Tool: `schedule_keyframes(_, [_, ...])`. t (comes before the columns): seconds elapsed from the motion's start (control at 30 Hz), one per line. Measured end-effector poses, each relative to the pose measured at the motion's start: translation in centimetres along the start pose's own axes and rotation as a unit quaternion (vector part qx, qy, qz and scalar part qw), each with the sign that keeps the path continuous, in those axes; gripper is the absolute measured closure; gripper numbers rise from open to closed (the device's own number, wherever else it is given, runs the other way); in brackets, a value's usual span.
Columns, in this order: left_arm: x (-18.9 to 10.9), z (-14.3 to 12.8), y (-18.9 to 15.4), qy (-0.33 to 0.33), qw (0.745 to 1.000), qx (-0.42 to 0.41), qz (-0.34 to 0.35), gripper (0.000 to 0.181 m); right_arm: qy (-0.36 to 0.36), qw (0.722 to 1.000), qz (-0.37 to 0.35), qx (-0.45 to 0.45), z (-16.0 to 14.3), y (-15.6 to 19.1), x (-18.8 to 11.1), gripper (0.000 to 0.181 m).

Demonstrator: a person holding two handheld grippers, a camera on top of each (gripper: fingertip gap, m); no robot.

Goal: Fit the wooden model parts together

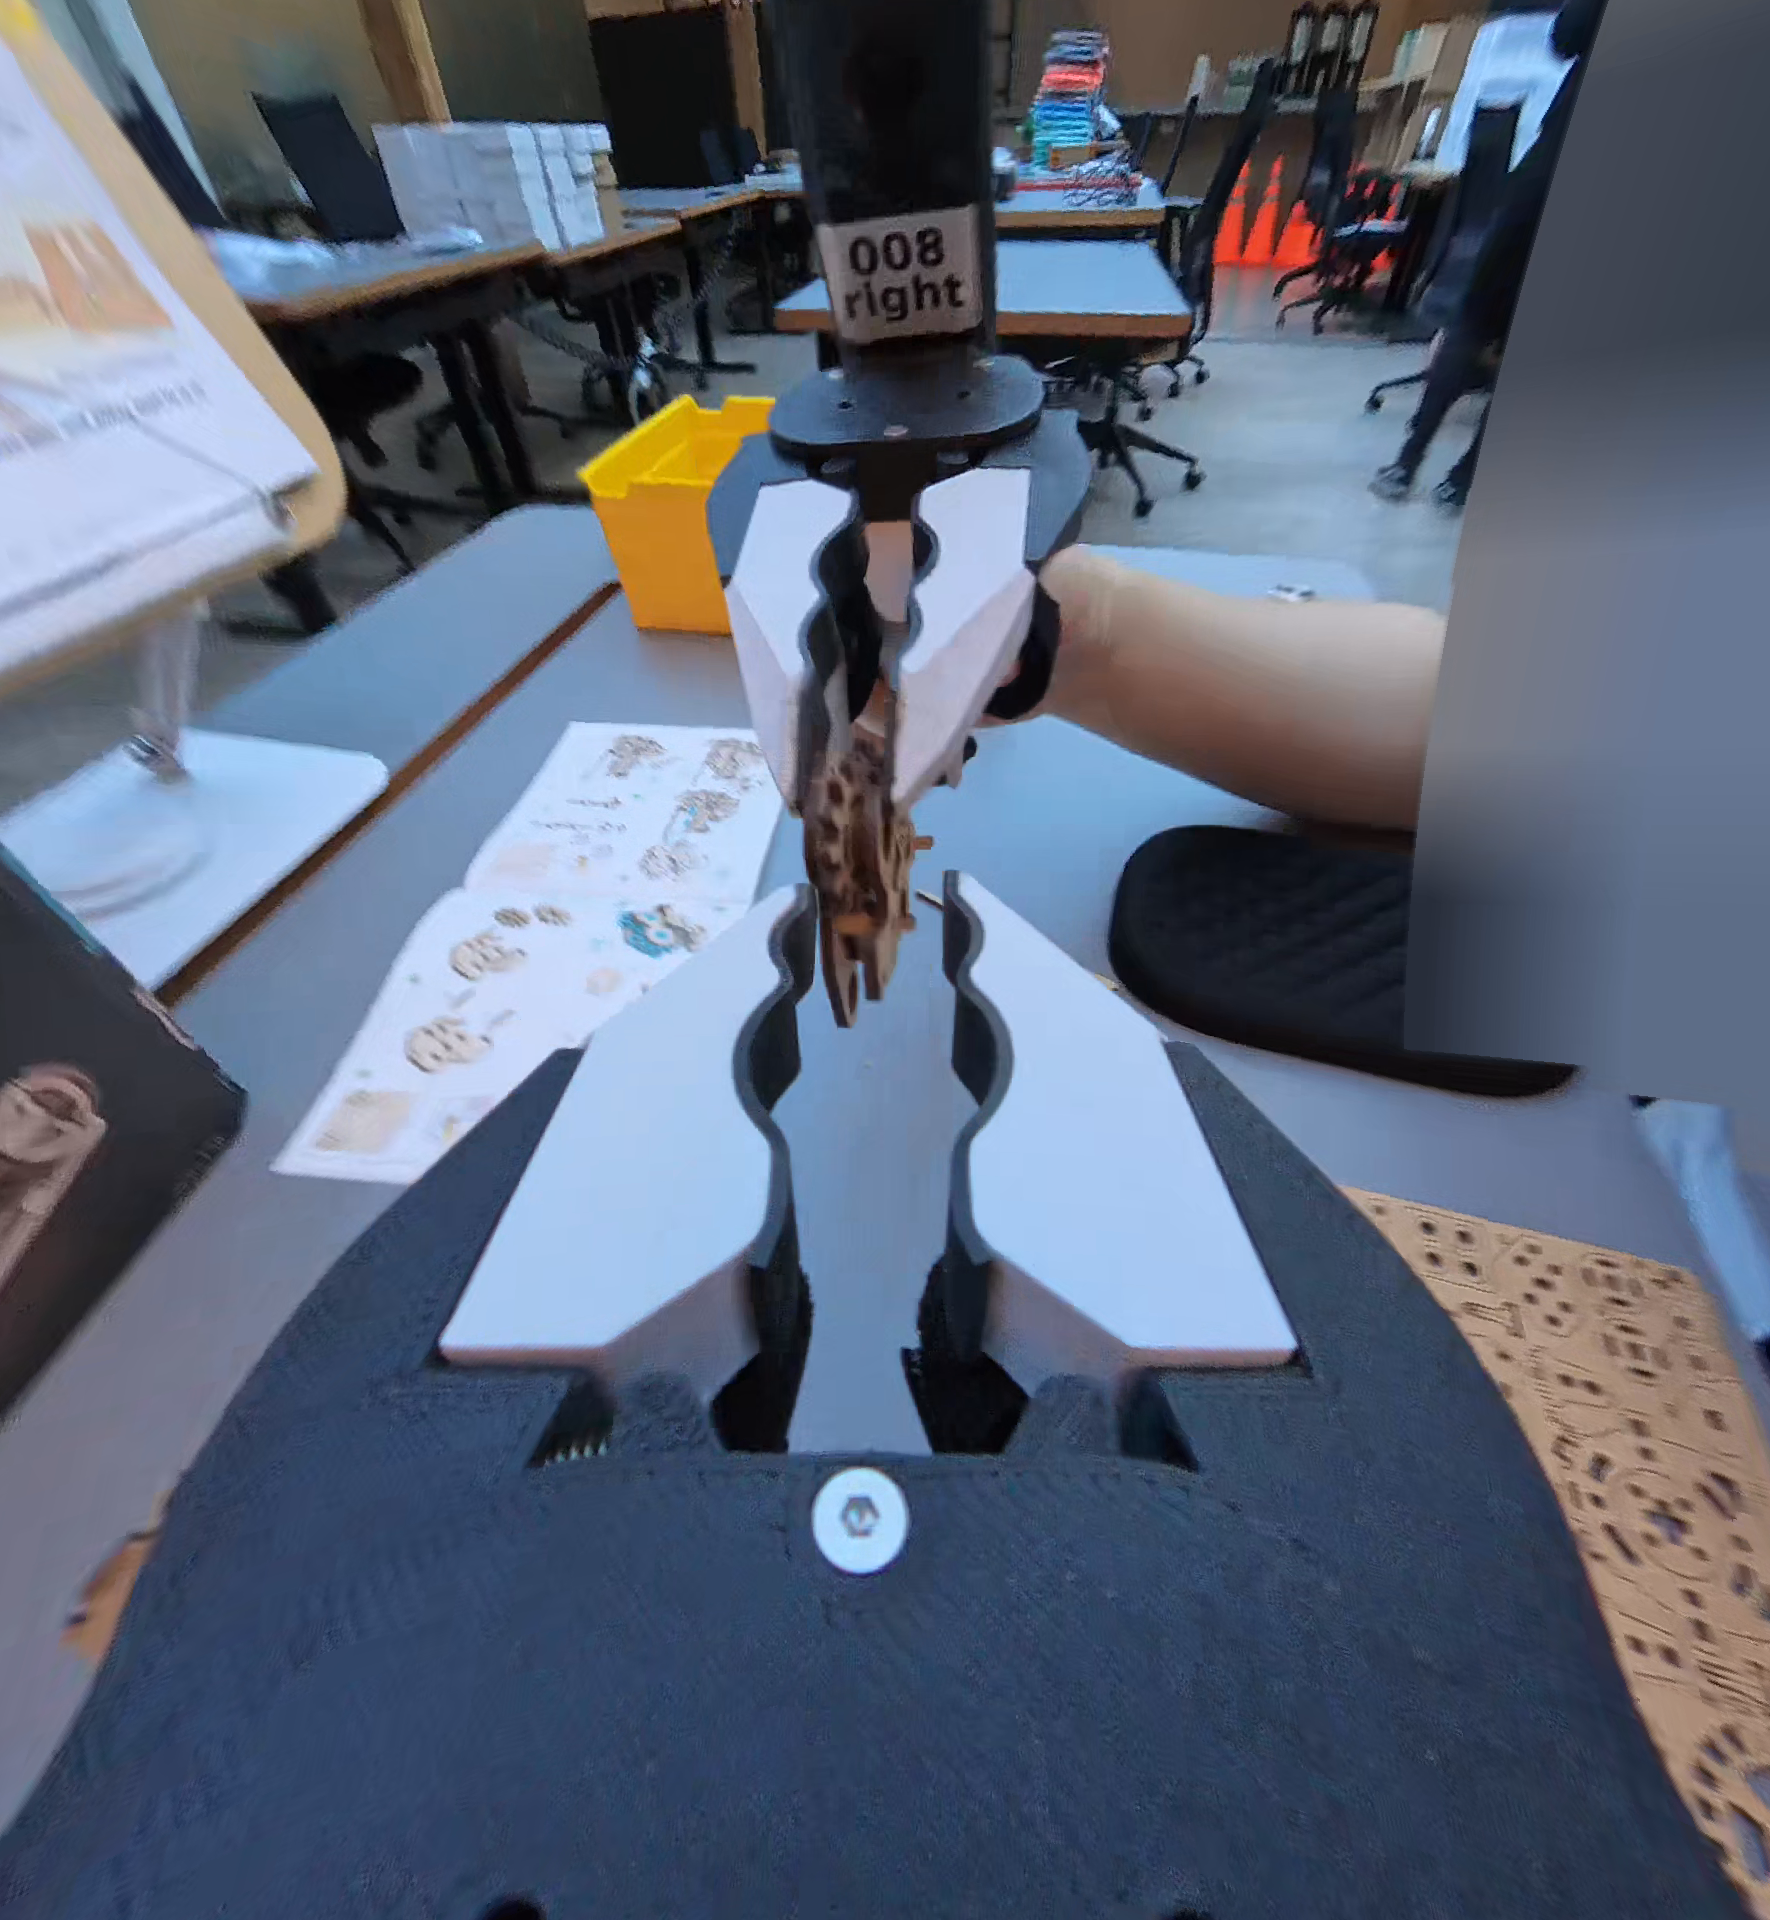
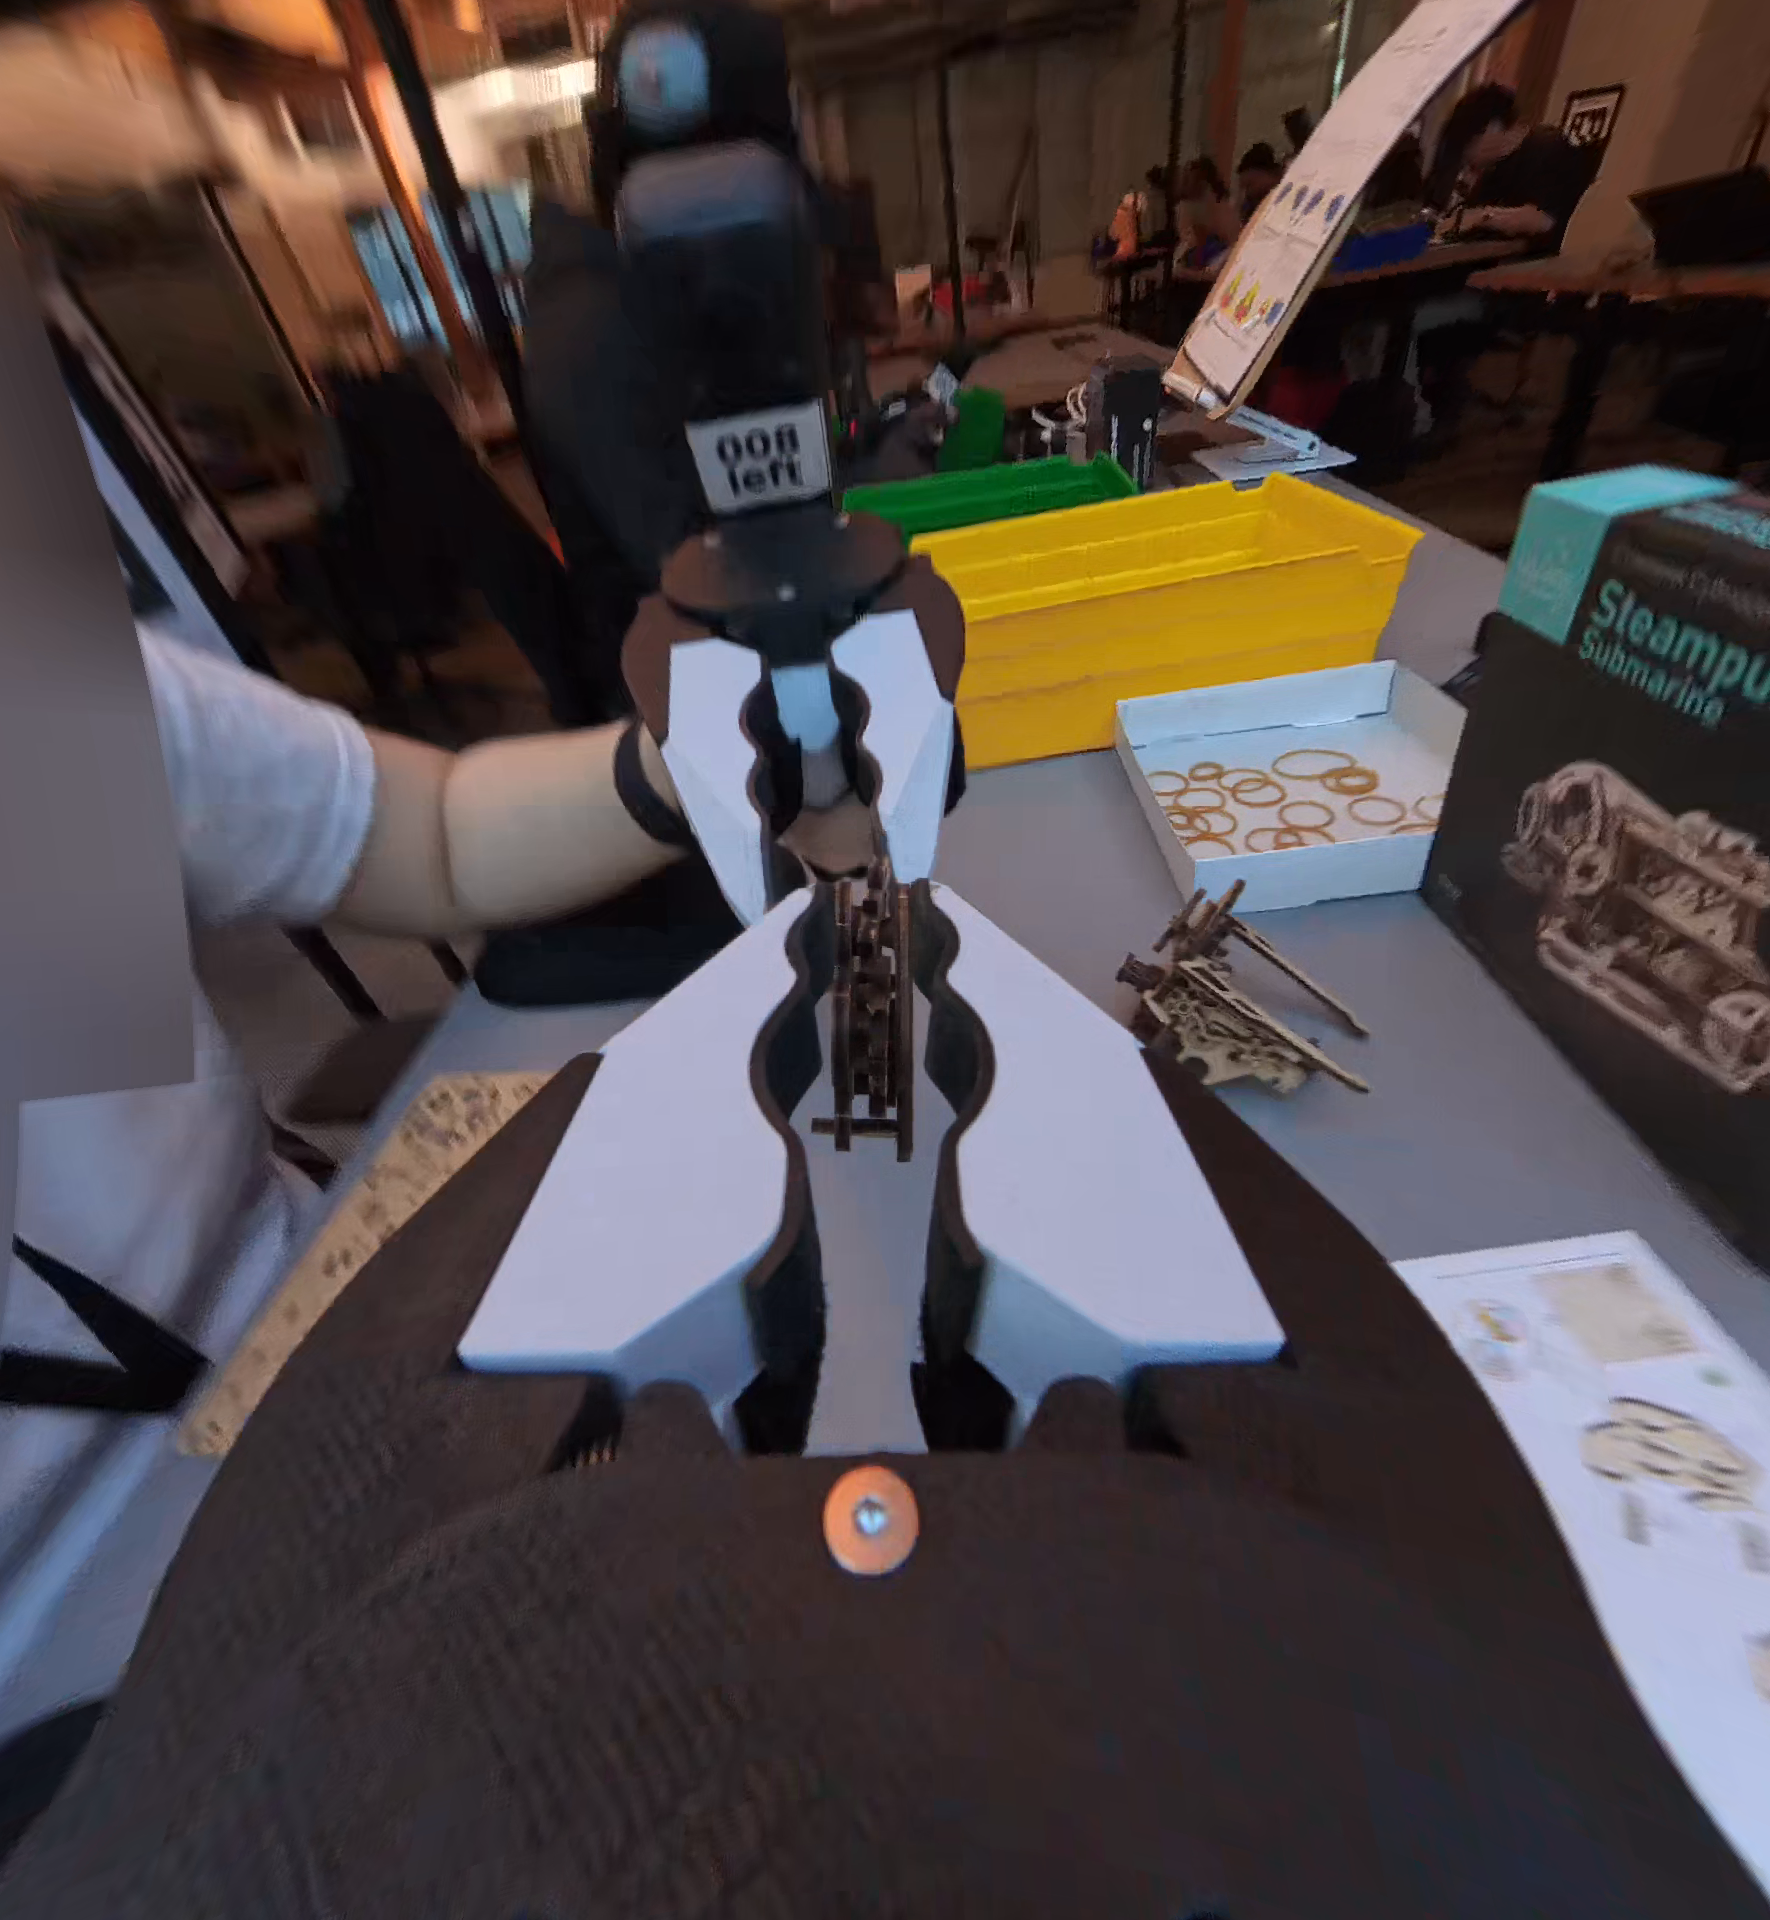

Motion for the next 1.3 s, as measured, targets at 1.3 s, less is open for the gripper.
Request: schedule_keyframes(1.3, [2.7,-12.2,0.1,0.291,0.854,-0.392,-0.180,0.181,0.208,0.976,0.044,0.054,-13.3,-2.2,1.3,0.159])
Point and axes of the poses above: each gripper's, where its closed fingertips meet, x out along the fingers, z out of its top, y = z × x across the jaws, the point moved 2 cm from there along -x, back along the fingers, and after that the axes turned 15 degrees about z, right-handed, at the moved point
